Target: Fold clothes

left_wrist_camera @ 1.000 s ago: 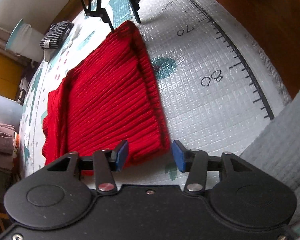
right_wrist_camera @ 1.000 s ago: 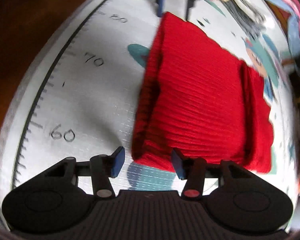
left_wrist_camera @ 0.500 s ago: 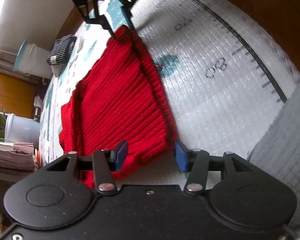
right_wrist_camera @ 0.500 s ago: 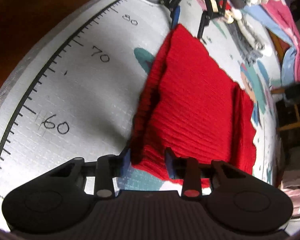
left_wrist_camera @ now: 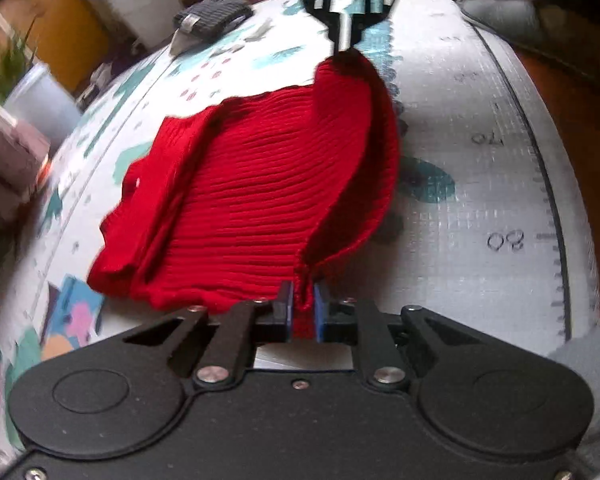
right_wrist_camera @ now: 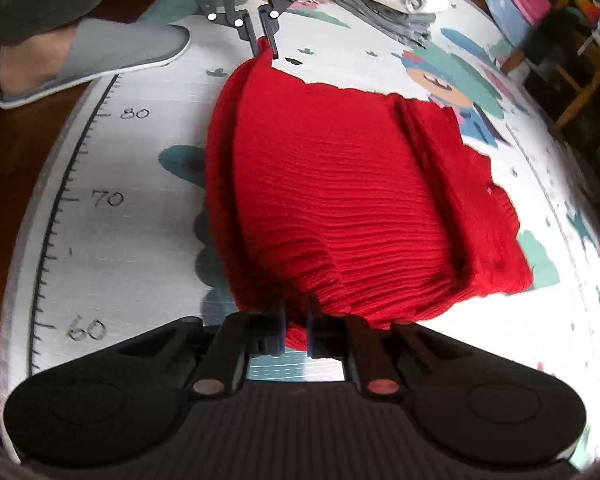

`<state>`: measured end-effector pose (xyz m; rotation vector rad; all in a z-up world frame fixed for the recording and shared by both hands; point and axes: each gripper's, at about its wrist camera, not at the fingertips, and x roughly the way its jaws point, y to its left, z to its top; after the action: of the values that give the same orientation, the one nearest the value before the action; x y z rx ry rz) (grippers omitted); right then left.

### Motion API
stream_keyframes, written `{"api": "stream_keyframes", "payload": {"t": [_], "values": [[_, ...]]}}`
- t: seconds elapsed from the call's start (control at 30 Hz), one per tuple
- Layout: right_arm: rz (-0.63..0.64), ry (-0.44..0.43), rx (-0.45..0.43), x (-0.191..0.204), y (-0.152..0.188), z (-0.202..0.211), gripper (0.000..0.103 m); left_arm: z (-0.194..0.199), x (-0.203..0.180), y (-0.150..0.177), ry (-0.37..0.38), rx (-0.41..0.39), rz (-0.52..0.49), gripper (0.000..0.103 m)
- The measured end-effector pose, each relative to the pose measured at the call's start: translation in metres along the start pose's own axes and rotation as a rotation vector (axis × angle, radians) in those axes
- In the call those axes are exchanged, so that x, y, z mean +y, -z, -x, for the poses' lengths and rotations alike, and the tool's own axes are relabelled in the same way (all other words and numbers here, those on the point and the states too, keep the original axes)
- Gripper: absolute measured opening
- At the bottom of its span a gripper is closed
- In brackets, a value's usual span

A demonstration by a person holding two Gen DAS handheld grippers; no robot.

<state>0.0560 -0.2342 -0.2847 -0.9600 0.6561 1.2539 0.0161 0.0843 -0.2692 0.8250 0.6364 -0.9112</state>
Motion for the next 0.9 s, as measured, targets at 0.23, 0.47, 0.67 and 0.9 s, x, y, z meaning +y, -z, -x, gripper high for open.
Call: {"api": "stream_keyframes", "payload": {"t": [0.23, 0.47, 0.67, 0.9], "values": [[-0.369, -0.09, -0.045, -0.068, 0.001, 0.007, 0.01, -0.005, 0.065, 0.009, 0.071, 0.012, 0.384, 0.01], [-0.88, -0.202, -0.054, -0.16, 0.032, -0.022, 0.013, -0.042, 0.128, 0.041, 0.228, 0.056, 0.791, 0.01], [-1.263, -0.324, -0.15, -0.181, 0.082, -0.029, 0.053, -0.039, 0.146, 0.075, 0.246, -0.058, 1.174, 0.044], [-1.137, -0.252, -0.149, -0.146, 0.083, 0.002, 0.054, 0.001, 0.111, 0.086, 0.215, -0.148, 1.153, 0.051]]}}
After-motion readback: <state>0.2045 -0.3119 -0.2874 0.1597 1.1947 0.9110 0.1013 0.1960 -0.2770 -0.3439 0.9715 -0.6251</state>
